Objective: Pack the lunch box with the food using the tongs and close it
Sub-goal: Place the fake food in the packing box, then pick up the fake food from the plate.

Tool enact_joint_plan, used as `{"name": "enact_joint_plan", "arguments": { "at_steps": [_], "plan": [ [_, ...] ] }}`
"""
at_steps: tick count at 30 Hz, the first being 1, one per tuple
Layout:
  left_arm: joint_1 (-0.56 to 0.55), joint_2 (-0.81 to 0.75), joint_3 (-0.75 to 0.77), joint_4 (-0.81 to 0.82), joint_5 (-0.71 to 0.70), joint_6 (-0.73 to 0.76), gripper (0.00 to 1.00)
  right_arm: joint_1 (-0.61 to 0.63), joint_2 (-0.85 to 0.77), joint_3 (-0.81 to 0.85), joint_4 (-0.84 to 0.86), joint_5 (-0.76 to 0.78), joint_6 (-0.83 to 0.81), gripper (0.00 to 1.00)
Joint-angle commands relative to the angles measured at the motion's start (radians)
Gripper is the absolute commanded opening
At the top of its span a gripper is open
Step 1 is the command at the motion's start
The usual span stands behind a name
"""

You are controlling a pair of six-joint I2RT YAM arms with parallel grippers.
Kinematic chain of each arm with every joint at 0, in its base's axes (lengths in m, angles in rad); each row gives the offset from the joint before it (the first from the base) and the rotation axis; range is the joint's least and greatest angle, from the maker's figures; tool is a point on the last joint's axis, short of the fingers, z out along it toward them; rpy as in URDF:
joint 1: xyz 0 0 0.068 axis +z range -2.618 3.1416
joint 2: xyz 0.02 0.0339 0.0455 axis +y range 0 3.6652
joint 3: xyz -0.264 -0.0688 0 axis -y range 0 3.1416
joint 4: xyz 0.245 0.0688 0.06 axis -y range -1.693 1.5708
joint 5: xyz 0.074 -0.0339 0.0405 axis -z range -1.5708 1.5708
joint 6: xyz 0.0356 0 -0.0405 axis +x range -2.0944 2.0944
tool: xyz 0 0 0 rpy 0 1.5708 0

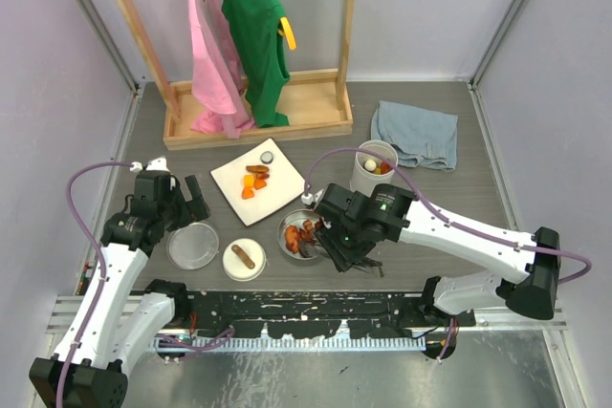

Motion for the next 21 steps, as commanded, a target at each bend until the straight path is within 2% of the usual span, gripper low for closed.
{"name": "enact_joint_plan", "arguments": {
  "at_steps": [1, 7, 21],
  "plan": [
    [0.004, -0.008, 0.003, 0.041, 0.007, 0.007, 0.98, 0.002, -0.053, 0.056, -0.008, 0.066, -0.003, 0.48],
    [0.004, -0.008, 0.003, 0.041, 0.008, 0.007, 0.98, 0.001, -0.066, 0.095, 0.001, 0.173, 0.027, 0.49],
    [0.004, -0.009, 0.004, 0.041, 0.008, 0.006, 0.98, 0.002, 0.031, 0.091, 0.072, 0.156, 0.024, 0.48]
  ]
}}
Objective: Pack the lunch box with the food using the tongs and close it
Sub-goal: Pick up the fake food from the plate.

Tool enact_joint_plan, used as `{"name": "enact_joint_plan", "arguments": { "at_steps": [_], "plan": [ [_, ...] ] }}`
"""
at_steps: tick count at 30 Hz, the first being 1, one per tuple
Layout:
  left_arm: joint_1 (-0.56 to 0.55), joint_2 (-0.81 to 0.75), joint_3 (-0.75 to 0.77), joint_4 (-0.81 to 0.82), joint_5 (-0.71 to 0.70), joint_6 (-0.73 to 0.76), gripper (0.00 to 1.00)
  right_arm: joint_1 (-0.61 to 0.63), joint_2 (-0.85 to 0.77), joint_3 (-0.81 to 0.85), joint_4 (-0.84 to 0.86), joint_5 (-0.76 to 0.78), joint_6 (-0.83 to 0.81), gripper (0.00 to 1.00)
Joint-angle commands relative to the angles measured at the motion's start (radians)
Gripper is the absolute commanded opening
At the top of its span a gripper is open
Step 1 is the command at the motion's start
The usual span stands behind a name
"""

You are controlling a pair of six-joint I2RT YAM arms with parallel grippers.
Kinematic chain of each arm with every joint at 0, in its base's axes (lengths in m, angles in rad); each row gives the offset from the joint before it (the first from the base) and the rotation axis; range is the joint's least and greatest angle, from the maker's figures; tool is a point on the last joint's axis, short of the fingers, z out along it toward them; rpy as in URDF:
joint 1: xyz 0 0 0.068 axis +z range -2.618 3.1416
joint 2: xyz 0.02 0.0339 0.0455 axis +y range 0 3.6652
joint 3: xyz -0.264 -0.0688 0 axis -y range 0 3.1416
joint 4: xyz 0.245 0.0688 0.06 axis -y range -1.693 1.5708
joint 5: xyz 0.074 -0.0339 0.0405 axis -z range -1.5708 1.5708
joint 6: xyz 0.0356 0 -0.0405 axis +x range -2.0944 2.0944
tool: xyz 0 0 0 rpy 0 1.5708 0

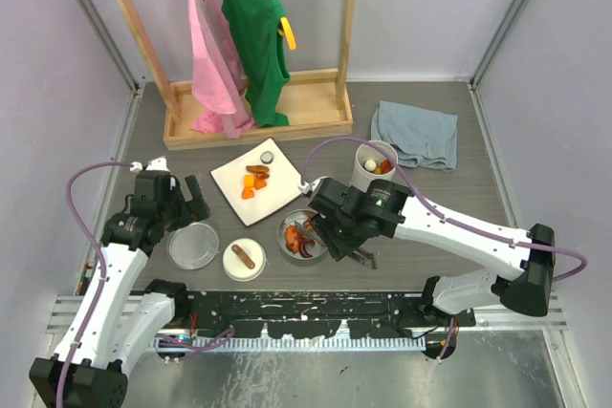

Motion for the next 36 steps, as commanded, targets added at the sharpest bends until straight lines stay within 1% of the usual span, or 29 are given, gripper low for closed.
{"name": "enact_joint_plan", "arguments": {
  "at_steps": [1, 6, 12, 13, 18, 29, 36],
  "plan": [
    [0.004, -0.009, 0.003, 0.041, 0.007, 0.007, 0.98, 0.001, 0.018, 0.044, 0.055, 0.027, 0.004, 0.48],
    [0.004, -0.008, 0.004, 0.043, 0.009, 0.008, 0.98, 0.001, 0.051, 0.093, 0.114, 0.053, 0.008, 0.48],
    [0.004, -0.011, 0.002, 0.042, 0.006, 0.008, 0.98, -0.002, 0.133, 0.2, 0.17, 0.116, -0.008, 0.48],
    [0.004, -0.012, 0.001, 0.043, 0.006, 0.008, 0.98, -0.005, 0.15, 0.213, 0.188, 0.15, -0.002, 0.48],
    [0.004, -0.014, 0.004, 0.04, 0.001, 0.008, 0.98, -0.023, 0.304, 0.307, 0.239, 0.147, 0.035, 0.49],
    [0.004, -0.021, 0.002, 0.043, -0.001, 0.008, 0.98, -0.026, 0.603, 0.582, 0.207, 0.139, 0.037, 0.49],
    [0.004, -0.023, 0.0, 0.046, -0.004, 0.008, 0.98, -0.027, 0.716, 0.688, 0.174, 0.165, 0.055, 0.49]
  ]
}}
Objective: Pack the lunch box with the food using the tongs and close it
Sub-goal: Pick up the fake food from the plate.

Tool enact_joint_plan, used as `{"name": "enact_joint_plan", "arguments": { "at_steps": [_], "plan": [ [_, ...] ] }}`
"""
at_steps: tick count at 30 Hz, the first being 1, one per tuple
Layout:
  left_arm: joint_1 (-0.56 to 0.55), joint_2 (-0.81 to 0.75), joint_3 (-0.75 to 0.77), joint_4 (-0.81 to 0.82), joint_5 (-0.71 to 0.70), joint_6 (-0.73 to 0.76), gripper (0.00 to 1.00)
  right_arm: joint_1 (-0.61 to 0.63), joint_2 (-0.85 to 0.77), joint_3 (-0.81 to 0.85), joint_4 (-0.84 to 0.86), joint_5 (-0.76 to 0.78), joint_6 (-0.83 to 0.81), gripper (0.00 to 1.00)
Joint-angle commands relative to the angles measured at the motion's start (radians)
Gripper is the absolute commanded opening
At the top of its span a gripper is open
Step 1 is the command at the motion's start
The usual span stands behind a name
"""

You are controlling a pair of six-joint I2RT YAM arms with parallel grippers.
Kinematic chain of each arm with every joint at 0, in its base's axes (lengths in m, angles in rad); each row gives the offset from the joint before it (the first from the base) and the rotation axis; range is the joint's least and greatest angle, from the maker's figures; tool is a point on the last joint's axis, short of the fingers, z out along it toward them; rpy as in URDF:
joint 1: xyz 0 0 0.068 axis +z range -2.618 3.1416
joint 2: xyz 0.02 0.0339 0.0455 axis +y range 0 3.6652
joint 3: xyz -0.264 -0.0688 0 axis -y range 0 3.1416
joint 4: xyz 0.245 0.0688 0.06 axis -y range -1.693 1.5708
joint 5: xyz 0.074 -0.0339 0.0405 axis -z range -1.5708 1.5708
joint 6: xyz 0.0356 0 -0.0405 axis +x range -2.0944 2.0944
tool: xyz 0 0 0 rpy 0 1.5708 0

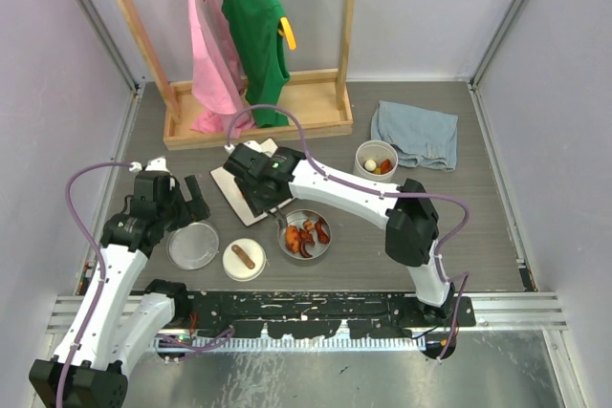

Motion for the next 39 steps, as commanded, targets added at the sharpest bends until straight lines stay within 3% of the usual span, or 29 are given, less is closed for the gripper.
{"name": "enact_joint_plan", "arguments": {
  "at_steps": [1, 39],
  "plan": [
    [0.004, -0.015, 0.001, 0.046, -0.003, 0.007, 0.98, -0.002, 0.034, 0.102, -0.024, 0.051, 0.032, 0.49],
    [0.004, -0.008, 0.001, 0.046, 0.0, 0.009, 0.98, -0.012, 0.164, 0.203, -0.036, 0.067, 0.006, 0.47]
  ]
}}
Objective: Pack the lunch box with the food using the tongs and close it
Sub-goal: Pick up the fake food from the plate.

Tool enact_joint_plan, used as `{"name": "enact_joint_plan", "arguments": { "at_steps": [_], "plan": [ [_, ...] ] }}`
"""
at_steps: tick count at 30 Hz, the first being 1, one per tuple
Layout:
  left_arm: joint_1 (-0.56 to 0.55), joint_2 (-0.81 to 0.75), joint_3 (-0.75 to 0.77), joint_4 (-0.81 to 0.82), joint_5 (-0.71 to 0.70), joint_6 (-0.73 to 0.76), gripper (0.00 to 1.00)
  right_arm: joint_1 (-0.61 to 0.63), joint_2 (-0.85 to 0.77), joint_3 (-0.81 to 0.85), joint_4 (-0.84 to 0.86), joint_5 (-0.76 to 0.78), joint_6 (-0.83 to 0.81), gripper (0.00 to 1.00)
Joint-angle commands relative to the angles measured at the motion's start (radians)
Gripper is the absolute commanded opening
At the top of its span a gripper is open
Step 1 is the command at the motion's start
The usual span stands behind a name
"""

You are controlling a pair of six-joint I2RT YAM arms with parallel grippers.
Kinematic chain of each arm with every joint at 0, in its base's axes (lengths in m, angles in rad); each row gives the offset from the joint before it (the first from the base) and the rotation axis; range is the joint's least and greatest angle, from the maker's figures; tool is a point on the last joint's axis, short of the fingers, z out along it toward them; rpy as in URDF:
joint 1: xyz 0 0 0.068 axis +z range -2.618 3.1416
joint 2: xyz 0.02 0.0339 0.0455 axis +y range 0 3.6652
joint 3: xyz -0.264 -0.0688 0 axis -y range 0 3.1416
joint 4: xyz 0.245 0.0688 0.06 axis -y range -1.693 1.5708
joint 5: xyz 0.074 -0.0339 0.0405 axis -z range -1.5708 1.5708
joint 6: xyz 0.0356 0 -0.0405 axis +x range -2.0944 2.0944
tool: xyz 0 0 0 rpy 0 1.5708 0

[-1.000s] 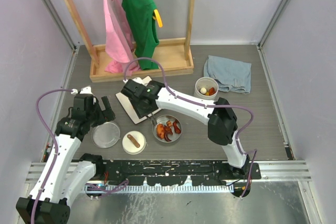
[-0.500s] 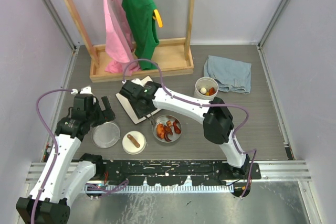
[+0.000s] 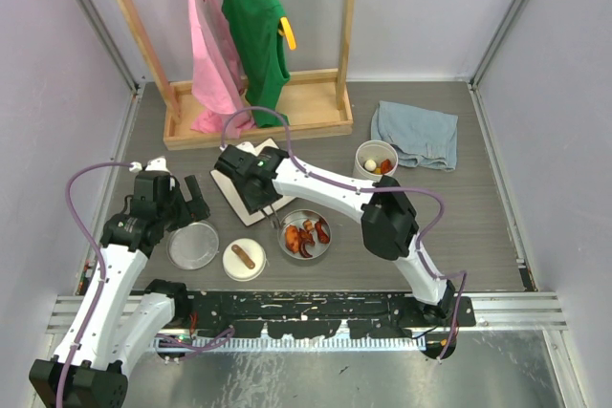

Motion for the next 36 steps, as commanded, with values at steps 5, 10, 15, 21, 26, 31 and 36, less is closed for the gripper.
{"name": "enact_joint_plan", "arguments": {
  "at_steps": [5, 10, 15, 21, 26, 31, 36],
  "plan": [
    [0.004, -0.006, 0.0, 0.047, 0.0, 0.007, 0.98, -0.002, -0.009, 0.052, 0.007, 0.028, -0.017, 0.46],
    [0.004, -0.005, 0.0, 0.047, 0.002, 0.007, 0.98, -0.002, -0.006, 0.055, 0.01, 0.034, -0.018, 0.45],
    [0.005, -0.005, 0.001, 0.047, 0.0, 0.009, 0.98, -0.002, -0.006, 0.054, 0.01, 0.041, -0.028, 0.44],
    [0.004, -0.005, 0.001, 0.047, 0.0, 0.008, 0.98, -0.003, -0.005, 0.058, 0.008, 0.065, -0.032, 0.46],
    [0.004, -0.005, 0.002, 0.046, 0.0, 0.007, 0.98, -0.011, -0.012, 0.056, 0.001, 0.062, -0.017, 0.4],
    [0.004, -0.004, 0.002, 0.045, 0.0, 0.009, 0.98, -0.011, -0.052, 0.032, 0.029, 0.043, -0.02, 0.36],
    [0.004, -0.005, 0.002, 0.046, -0.001, 0.009, 0.98, -0.015, -0.091, -0.014, 0.07, 0.006, -0.022, 0.34]
  ]
}}
